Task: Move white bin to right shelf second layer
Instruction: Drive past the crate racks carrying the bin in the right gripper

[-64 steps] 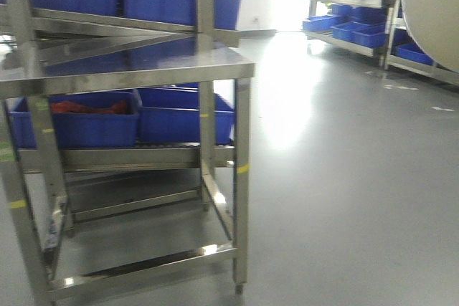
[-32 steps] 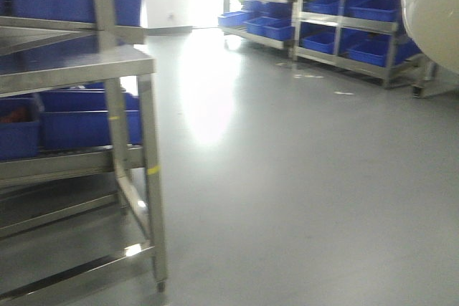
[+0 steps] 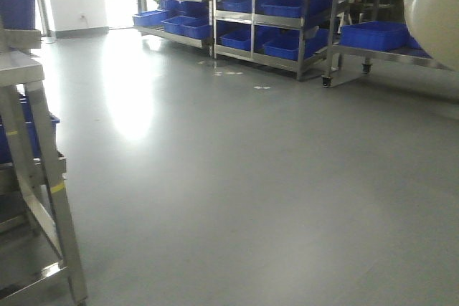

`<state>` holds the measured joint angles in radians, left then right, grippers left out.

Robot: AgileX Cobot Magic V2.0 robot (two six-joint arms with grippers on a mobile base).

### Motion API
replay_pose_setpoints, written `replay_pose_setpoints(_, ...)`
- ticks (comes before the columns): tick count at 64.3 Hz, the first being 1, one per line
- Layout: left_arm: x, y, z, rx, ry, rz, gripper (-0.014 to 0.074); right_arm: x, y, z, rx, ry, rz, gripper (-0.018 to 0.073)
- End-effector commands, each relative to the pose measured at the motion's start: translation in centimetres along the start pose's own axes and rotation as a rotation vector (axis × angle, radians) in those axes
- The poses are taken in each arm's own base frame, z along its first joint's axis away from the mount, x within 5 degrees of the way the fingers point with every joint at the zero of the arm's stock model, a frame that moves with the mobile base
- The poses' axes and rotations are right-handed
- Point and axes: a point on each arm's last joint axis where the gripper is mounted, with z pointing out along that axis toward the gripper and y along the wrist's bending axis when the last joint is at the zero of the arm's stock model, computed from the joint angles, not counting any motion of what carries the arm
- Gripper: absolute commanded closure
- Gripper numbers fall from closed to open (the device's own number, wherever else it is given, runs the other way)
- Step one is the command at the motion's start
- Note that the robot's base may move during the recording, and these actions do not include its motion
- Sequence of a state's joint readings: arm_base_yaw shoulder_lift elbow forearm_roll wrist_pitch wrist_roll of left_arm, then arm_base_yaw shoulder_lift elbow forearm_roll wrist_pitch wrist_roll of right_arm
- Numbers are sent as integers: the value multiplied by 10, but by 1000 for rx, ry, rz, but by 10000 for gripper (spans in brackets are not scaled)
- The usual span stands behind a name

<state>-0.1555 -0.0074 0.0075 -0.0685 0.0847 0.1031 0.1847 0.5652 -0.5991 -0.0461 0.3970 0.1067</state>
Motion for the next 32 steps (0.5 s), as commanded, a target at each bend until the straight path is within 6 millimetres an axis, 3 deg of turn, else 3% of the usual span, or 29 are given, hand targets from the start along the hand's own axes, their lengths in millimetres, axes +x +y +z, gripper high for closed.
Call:
replay_pose_setpoints(1, 4, 0, 0, 0, -62, -9, 512, -20, 1, -4, -9, -133, 4, 503)
replay_pose_setpoints(32, 4, 0, 0, 0, -62, -9, 512, -20, 1, -4, -9, -133, 4, 503)
